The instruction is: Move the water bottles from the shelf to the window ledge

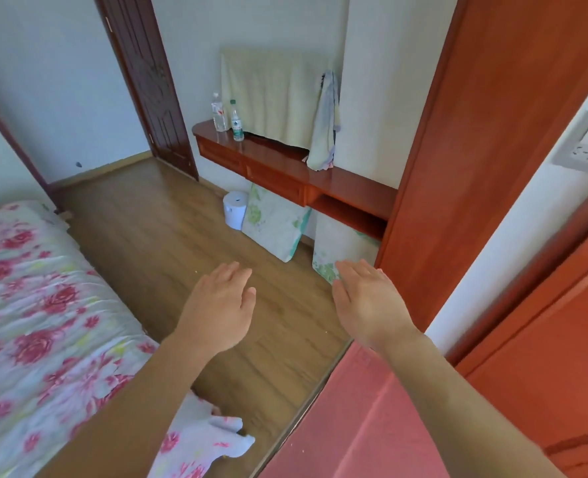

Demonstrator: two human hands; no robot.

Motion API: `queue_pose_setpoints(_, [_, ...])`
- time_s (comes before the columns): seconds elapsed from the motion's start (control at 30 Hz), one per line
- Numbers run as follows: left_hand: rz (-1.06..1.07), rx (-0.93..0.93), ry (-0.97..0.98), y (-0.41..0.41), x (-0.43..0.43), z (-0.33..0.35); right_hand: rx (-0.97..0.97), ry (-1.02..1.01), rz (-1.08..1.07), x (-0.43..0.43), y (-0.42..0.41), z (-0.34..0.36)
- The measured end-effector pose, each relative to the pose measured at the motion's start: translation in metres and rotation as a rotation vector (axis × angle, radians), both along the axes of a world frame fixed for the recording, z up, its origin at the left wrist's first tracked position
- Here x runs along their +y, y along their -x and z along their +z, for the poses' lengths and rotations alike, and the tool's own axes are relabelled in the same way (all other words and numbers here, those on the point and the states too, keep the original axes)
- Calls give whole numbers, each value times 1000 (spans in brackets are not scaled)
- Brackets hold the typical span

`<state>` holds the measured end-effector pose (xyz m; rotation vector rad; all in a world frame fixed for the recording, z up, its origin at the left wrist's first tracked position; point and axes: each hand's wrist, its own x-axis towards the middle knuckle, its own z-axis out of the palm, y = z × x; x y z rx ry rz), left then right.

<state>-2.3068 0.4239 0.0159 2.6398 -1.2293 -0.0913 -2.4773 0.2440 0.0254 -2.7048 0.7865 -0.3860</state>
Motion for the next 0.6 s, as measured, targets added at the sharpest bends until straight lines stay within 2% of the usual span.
queue_pose_setpoints(0.33, [319, 51, -16, -104, -15, 3, 119, 50, 252, -51, -155, -1])
queue_pose_setpoints(0.47, [382, 97, 25, -161, -19, 0, 135, 86, 329, -61, -227, -6])
queue_pose_setpoints(0.6, [386, 58, 74, -231, -37, 8, 180, 80, 332, -75, -296, 2])
